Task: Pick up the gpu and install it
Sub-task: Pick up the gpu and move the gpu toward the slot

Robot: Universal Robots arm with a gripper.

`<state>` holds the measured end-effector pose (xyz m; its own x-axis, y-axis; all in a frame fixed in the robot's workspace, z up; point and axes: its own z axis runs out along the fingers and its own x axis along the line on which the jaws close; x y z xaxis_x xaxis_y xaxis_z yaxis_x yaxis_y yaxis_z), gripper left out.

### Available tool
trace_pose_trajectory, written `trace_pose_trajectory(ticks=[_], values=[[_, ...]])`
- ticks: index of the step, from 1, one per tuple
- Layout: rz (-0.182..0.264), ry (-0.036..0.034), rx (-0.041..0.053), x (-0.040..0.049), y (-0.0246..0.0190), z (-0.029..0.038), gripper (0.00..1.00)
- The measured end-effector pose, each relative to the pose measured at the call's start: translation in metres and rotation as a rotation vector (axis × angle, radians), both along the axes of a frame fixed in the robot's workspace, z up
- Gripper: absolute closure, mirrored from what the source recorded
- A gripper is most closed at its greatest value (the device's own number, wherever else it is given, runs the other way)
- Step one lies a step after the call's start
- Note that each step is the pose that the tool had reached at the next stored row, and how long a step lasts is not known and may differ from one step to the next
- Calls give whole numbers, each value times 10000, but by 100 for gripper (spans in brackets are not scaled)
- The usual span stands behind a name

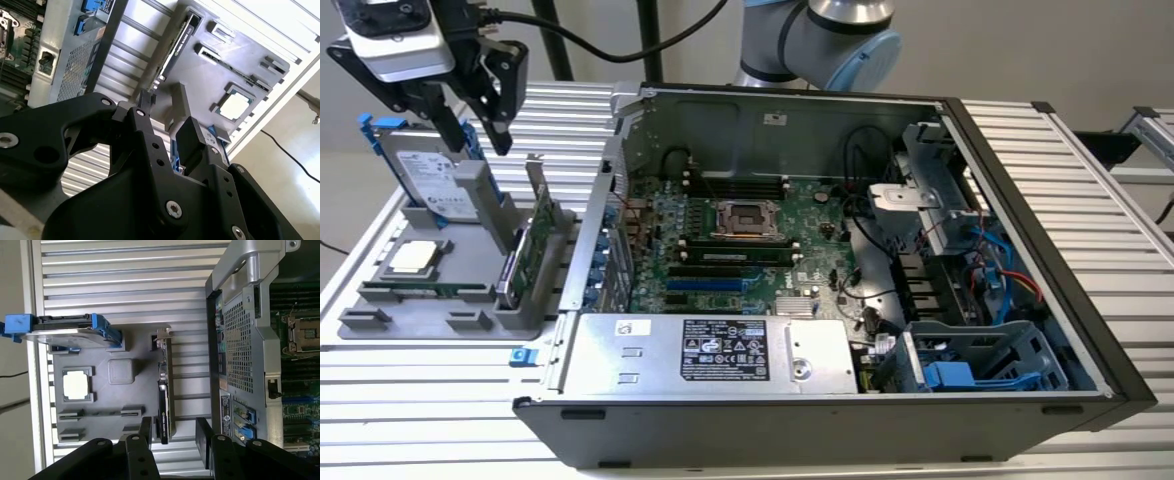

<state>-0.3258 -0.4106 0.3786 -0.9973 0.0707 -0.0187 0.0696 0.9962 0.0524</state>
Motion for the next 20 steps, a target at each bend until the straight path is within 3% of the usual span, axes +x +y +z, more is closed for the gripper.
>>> trace_pose_trajectory(ticks=[20], values=[[0, -1, 1, 0, 0, -46, 0]])
